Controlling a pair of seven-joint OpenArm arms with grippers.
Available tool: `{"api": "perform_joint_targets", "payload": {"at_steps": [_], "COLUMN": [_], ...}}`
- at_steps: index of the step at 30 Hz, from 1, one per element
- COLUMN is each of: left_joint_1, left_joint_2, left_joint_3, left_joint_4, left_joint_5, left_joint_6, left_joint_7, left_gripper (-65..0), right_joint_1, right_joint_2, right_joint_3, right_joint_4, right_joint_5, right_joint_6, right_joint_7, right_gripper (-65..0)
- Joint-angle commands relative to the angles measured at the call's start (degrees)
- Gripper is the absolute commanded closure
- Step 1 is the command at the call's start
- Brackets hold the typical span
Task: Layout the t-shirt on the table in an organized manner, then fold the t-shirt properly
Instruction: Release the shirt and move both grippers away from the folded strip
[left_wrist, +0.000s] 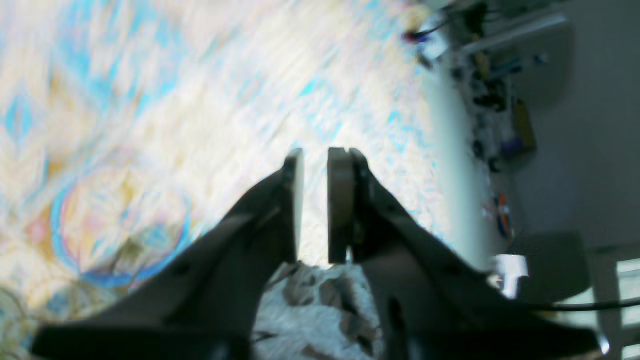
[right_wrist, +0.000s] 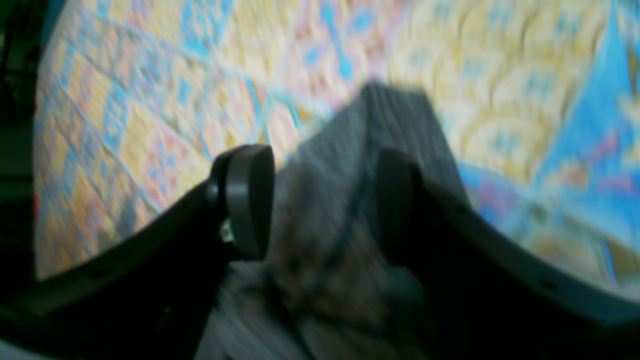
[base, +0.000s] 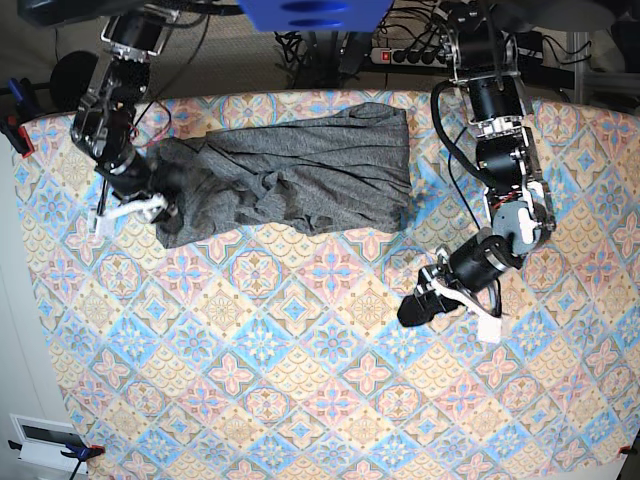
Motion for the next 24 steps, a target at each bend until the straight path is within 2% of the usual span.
{"api": "perform_joint_targets", "payload": {"at_steps": [1, 5, 7, 11, 17, 21, 24], "left_joint_1": [-0.9, -0.3, -0.2, 2.2, 4.2, 5.2, 5.4], "left_joint_2": [-0.3, -2.3, -2.4, -2.4, -2.4, -3.7, -4.0], "left_joint_3": [-0.1, -0.1, -0.1, -0.3, -0.3, -0.4, -0.4], "left_joint_4": [2.5, 5.0, 5.0, 5.0, 5.0, 5.0, 5.0], "left_joint_5": [-1.0, -1.3, -1.2, -1.0, -1.0, -1.3, -1.3], "left_joint_6": [-0.4, -0.4, -0.4, -0.4, -0.4, -0.4, -0.4], "left_joint_7": [-0.7, -0.7, -0.7, -0.7, -0.7, -0.7, -0.7], "left_gripper": [-9.3, -9.3, -9.3, -9.3, -9.3, -9.3, -9.3], "right_joint_1": [1.1, 1.2, 1.1, 1.0, 1.1, 1.1, 1.4], "right_joint_2": [1.7, 3.0, 4.6, 9.0, 9.6, 9.6, 9.6], "right_joint_3": [0.4, 0.6, 0.8, 4.6, 12.3, 14.5, 14.9], "right_joint_4": [2.3, 4.2, 4.3, 3.3, -2.6, -8.5, -13.5], "right_joint_5": [1.4, 1.7, 1.7, 1.8, 1.8, 1.8, 1.8], "right_joint_6": [0.7, 0.8, 2.7, 13.1, 27.0, 33.4, 35.0], "right_joint_7": [1.2, -1.5, -1.7, -2.7, -7.4, -8.6, -8.5], "right_gripper": [-31.6, -31.6, -31.6, -31.6, -31.6, -31.6, -31.6]}}
